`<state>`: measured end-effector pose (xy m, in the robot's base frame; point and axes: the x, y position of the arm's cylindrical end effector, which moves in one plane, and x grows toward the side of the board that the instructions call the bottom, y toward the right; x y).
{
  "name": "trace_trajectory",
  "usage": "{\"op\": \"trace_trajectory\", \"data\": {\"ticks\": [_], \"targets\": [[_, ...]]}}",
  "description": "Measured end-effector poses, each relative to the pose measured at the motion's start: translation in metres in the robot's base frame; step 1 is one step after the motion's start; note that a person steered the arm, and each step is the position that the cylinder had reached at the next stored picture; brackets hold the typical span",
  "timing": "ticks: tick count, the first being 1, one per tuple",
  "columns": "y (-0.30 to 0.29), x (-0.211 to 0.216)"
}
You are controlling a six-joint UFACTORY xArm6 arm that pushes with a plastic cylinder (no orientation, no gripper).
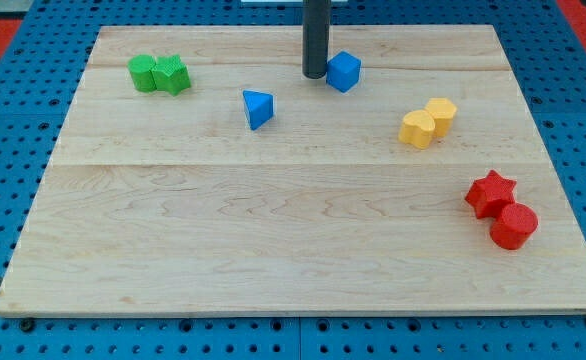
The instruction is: Push the blue triangle into blue cube
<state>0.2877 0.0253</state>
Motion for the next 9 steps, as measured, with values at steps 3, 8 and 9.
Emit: {"op": "trace_trajectory", "data": {"ticks": [3,8,9], "targets": [[0.128,0.003],[-0.120,0.003],[-0.120,0.041]]}}
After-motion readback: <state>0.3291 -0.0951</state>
